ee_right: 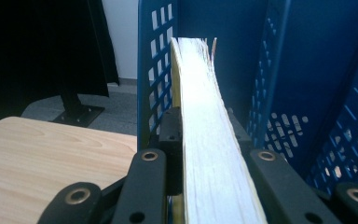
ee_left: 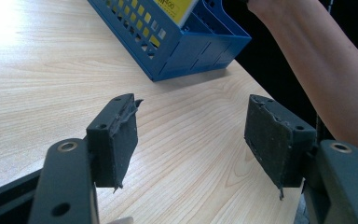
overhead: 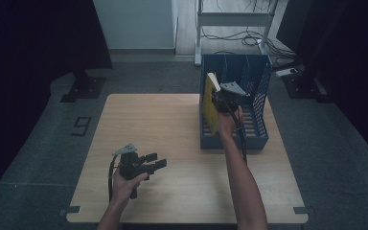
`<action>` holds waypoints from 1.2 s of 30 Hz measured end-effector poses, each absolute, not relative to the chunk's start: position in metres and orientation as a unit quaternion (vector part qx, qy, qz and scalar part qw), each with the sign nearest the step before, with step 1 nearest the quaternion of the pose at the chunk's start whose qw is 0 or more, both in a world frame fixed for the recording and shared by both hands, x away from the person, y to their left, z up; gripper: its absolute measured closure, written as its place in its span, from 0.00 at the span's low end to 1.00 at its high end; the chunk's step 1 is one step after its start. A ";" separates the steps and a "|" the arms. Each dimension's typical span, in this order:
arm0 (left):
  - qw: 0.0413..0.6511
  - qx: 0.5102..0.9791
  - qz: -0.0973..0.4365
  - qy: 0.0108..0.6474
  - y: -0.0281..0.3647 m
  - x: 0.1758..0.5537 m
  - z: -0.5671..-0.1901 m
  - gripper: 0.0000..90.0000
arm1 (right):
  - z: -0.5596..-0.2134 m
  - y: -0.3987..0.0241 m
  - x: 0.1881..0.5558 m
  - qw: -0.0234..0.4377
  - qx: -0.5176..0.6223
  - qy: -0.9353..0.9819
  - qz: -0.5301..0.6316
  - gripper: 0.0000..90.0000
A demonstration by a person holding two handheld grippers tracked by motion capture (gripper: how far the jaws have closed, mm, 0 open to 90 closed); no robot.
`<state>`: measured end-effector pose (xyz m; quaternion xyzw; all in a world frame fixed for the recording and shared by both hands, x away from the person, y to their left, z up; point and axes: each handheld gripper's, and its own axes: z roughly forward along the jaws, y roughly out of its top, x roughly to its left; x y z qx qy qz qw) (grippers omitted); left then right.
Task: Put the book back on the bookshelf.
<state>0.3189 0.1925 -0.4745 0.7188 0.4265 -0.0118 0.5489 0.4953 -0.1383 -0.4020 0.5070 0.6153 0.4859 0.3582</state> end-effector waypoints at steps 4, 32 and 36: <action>0.548 0.719 -0.011 0.427 0.194 0.319 -0.475 0.38 | -0.403 -0.135 0.502 0.361 0.508 0.613 0.486 0.83; 0.549 0.715 -0.014 0.432 0.197 0.319 -0.477 0.39 | -0.414 -0.115 0.538 0.381 0.509 0.606 0.478 0.82; 0.548 0.718 -0.014 0.429 0.195 0.319 -0.477 0.39 | -0.415 -0.115 0.537 0.379 0.506 0.607 0.481 0.81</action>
